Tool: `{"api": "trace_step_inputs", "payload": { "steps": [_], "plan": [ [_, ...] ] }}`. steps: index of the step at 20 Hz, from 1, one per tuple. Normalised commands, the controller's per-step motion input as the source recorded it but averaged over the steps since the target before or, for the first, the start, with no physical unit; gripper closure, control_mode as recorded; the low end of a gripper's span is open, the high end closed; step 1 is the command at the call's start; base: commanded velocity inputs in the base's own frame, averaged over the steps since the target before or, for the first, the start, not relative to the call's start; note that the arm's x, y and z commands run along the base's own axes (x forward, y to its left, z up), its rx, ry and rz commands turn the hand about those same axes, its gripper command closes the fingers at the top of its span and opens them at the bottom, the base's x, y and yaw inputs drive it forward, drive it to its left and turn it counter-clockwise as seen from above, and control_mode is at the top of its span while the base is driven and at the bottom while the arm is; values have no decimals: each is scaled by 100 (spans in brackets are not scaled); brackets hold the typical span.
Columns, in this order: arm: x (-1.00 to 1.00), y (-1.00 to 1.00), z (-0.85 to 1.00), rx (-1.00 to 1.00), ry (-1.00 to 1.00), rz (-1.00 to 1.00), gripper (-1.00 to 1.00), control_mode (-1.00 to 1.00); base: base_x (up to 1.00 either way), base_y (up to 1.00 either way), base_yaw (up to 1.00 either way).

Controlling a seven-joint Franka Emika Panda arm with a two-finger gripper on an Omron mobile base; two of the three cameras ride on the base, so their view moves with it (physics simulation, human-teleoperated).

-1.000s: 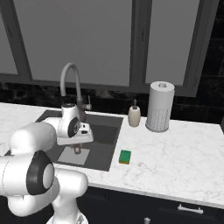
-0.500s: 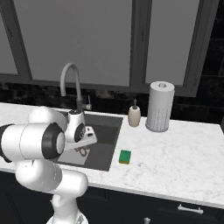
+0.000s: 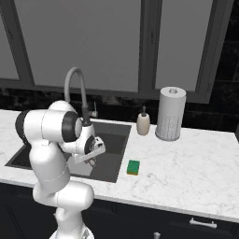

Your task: Pick the pan and sponge and place them into the sink. Then turn on the water.

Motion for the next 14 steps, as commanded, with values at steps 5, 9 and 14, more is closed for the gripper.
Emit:
{"api": "trace_step_inputs", "payload": {
  "steps": [5,9,14],
  "plan": [
    [40,0,-53,0,0,22,100,-100,0,0,0],
    [42,1,-50,0,0,15,100,-100,0,0,0],
    [43,2,-49,0,0,13,100,-100,0,0,0]
  ]
}}
